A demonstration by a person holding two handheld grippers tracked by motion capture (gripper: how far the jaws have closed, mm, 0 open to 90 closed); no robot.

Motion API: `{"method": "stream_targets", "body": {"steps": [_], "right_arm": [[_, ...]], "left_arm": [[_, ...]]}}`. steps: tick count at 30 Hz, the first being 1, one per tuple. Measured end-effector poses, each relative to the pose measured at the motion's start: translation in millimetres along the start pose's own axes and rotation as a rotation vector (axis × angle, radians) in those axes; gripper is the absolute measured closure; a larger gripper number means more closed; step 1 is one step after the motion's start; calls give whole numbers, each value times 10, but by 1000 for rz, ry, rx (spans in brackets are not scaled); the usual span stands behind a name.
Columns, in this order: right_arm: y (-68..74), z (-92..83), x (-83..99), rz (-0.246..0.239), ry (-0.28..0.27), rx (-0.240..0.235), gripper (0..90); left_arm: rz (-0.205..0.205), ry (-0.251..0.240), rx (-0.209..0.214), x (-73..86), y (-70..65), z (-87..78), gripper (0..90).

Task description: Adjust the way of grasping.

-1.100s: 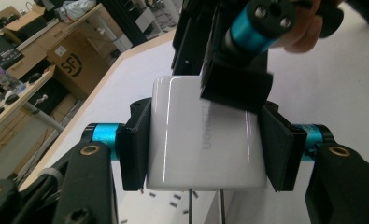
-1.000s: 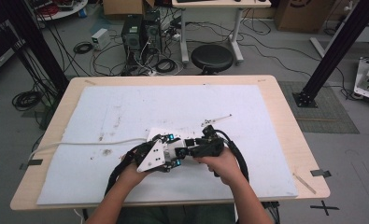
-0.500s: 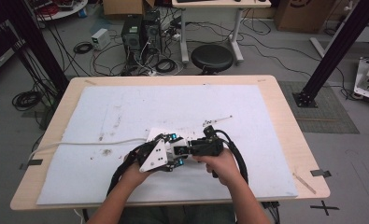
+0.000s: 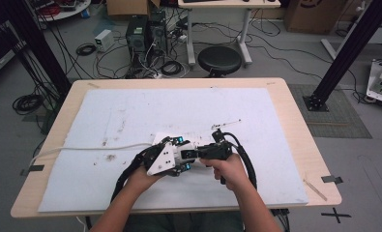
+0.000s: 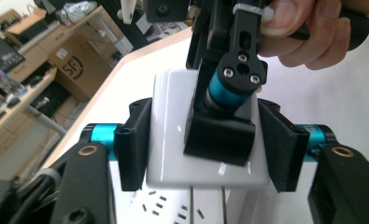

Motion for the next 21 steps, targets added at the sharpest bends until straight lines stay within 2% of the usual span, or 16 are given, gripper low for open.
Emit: {"method": "stream_targets", "body": {"steps": [3, 6, 8, 13, 16, 17, 21], "right_arm": [[-38, -90, -15, 9, -28, 23, 632], [-59, -205, -29, -5, -59, 53, 632], [-59, -280, -37, -26, -77, 79, 632], [11, -443, -59, -137, -133, 152, 632], [70, -506, -69, -195, -152, 200, 632], [88, -524, -75, -216, -152, 220, 631], [163, -606, -121, -299, -147, 287, 632]], "left_arm": [[-52, 6, -6, 2, 16, -49, 260], [-91, 19, 29, 9, 31, -135, 232], [-116, 41, 26, 13, 62, -212, 223], [-195, 93, 19, 34, 198, -461, 204], [-304, 98, 40, 60, 296, -609, 204], [-324, 115, 41, 68, 329, -664, 204], [-375, 154, 29, 102, 471, -870, 204]]}}
Point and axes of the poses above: each handheld gripper's, and its own axes: z roughly forward along the jaws, x roughly out of its underside, y roughly to its left, the point moved 3 cm from there along z, roughly forward along the jaws, and after that the axes turned 10 degrees about x, right-handed, at the moved point
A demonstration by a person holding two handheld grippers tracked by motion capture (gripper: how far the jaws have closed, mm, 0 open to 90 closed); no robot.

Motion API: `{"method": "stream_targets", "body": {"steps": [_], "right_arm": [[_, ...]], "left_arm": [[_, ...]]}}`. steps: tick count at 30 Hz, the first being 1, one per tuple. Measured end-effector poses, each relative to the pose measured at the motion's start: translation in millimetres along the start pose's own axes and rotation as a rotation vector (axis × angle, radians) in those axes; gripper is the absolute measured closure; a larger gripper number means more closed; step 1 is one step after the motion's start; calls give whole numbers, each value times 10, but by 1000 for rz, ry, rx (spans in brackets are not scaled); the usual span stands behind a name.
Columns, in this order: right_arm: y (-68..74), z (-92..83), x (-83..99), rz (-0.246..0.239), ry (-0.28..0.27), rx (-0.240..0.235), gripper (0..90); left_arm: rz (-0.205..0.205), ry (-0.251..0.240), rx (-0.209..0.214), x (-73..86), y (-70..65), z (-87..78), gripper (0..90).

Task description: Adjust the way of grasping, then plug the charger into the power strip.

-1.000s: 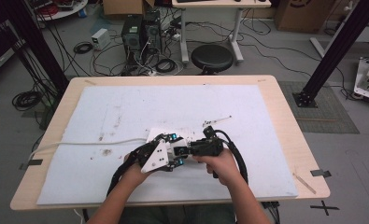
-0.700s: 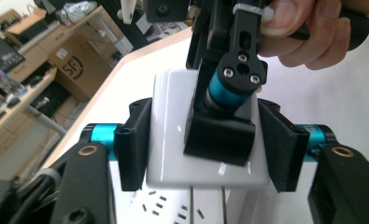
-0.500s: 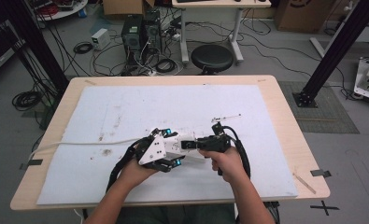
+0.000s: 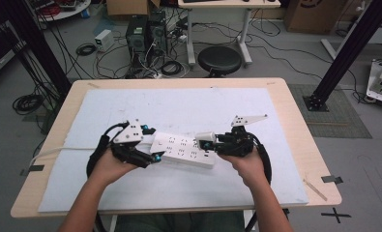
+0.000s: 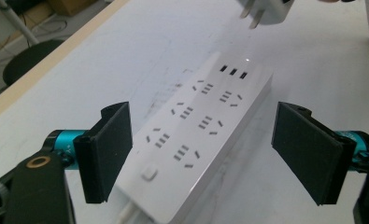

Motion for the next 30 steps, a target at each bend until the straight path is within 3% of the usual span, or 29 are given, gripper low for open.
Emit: {"method": "stream_targets", "body": {"steps": [3, 5, 10, 15, 18, 23, 26, 28, 30], "right_arm": [[9, -47, -48, -37, 0, 22, 631], [26, -116, -114, -87, 5, 63, 631], [19, -156, -138, -140, 33, 101, 631], [-7, -149, -140, -177, 73, 124, 631], [-10, -130, -164, -226, 91, 125, 632], [9, -82, -216, -273, 71, 139, 632], [20, -49, -249, -289, 72, 235, 632], [25, -14, -283, -316, 98, 322, 632], [28, 13, -319, -327, 128, 376, 632]], "left_arm": [[-18, 16, -13, 6, 73, -90, 204], [-48, 35, -16, 21, 156, -178, 205], [-80, 92, -27, 104, 295, -299, 204], [-98, 97, -30, 157, 329, -316, 205], [-108, 97, -33, 180, 352, -311, 204], [-123, 85, -41, 241, 376, -335, 204], [-130, 86, -39, 277, 392, -348, 204], [-131, 86, -43, 292, 394, -351, 204], [-132, 84, -42, 305, 385, -350, 204]]}}
Point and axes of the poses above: each handheld gripper's, and its own axes: z roughly forward along the jaws, x roughly out of its underside, y roughly to its left, the point moved 3 cm from there along z, roughly forward along the jaws, and after that the axes turned 10 degrees about x, right-handed, at the moved point
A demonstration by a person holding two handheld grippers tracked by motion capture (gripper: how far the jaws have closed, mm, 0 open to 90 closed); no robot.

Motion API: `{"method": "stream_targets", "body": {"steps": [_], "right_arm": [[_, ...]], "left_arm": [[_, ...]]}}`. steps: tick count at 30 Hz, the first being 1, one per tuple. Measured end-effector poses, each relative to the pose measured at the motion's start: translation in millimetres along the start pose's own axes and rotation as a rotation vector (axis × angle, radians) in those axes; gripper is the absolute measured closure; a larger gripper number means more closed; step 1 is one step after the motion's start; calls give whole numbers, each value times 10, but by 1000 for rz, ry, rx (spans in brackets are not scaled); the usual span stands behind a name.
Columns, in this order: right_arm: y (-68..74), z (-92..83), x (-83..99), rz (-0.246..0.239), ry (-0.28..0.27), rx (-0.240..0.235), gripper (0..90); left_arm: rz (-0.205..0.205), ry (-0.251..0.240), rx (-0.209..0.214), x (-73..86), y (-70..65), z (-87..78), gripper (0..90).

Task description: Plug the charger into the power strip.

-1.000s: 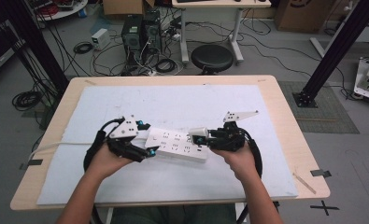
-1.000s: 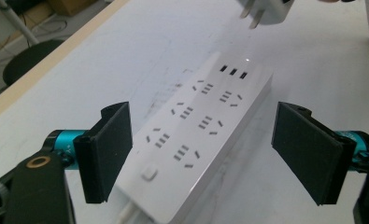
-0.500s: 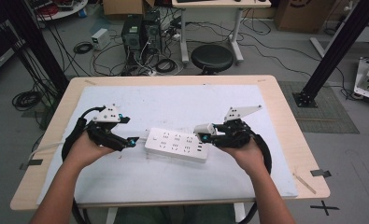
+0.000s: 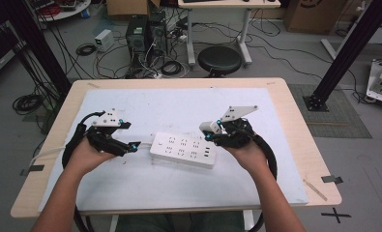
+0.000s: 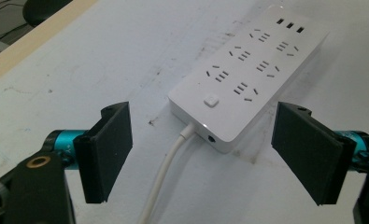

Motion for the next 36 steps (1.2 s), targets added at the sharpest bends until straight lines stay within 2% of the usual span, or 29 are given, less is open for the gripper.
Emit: {"method": "stream_targets", "body": {"steps": [3, 7, 15, 20, 22, 25, 31, 36], "right_arm": [[8, 27, -49, -33, 56, 49, 632], [10, 64, -99, -80, 122, 36, 632], [19, 220, -230, -201, 266, -55, 632], [4, 375, -296, -247, 356, -123, 632], [5, 406, -307, -257, 373, -130, 632], [19, 528, -342, -295, 418, -185, 632], [49, 704, -330, -354, 524, -227, 632], [65, 796, -298, -363, 580, -257, 632]], "left_arm": [[2, -3, 3, 16, -18, -9, 204], [-2, -8, 2, 54, -40, -42, 204], [-19, -3, -6, 158, -47, -98, 204], [-21, -5, -12, 189, -62, -128, 204], [-17, -1, -11, 198, -68, -139, 204], [-18, -2, -8, 211, -82, -139, 204], [-20, -5, -3, 228, -101, -138, 205], [-24, -11, -5, 257, -80, -134, 204]]}}
Point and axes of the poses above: each handheld gripper's, and its own axes: z roughly forward along the jaws, x roughly out of its underside, y roughly to its left, the point moved 3 cm from there along z, roughly forward along the jaws, and after that the axes turned 10 degrees about x, right-handed, at the moved point
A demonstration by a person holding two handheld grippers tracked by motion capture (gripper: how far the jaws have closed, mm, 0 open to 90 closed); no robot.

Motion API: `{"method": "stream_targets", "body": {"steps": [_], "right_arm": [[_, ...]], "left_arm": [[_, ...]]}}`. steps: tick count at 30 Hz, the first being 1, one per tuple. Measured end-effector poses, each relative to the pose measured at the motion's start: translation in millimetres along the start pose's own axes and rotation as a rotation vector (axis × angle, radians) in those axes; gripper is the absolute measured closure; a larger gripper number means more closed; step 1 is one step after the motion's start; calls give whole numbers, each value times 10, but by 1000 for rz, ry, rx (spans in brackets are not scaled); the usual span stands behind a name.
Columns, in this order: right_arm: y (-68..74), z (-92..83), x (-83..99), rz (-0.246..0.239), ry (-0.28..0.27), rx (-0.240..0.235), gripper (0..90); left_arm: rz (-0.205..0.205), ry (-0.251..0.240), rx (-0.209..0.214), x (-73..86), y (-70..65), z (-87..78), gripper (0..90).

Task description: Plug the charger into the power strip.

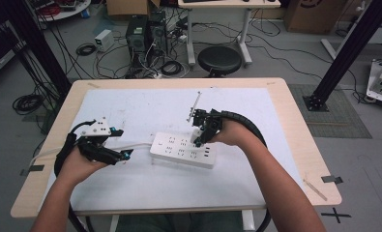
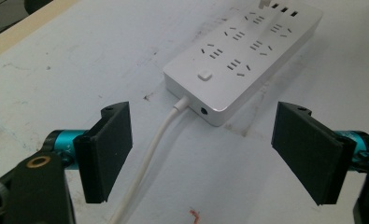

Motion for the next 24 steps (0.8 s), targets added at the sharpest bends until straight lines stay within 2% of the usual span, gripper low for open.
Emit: {"method": "stream_targets", "body": {"steps": [8, 16, 24], "right_arm": [[-24, 91, -56, -34, 55, -23, 632], [-44, 142, -77, -34, 65, -32, 632], [-20, 192, -119, -71, 87, -31, 633]], "left_arm": [[-3, -5, 10, 20, 13, 29, 204], [-1, -6, 6, 48, 36, 4, 204], [-5, -10, 6, 55, 52, 3, 204]]}}
Point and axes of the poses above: each handheld gripper's, and its own axes: z roughly forward along the jaws, x roughly out of its underside, y roughly to its left, the point moved 3 cm from there along z, roughly forward along the jaws, and after that the axes turned 10 degrees about x, right-handed, at the moved point
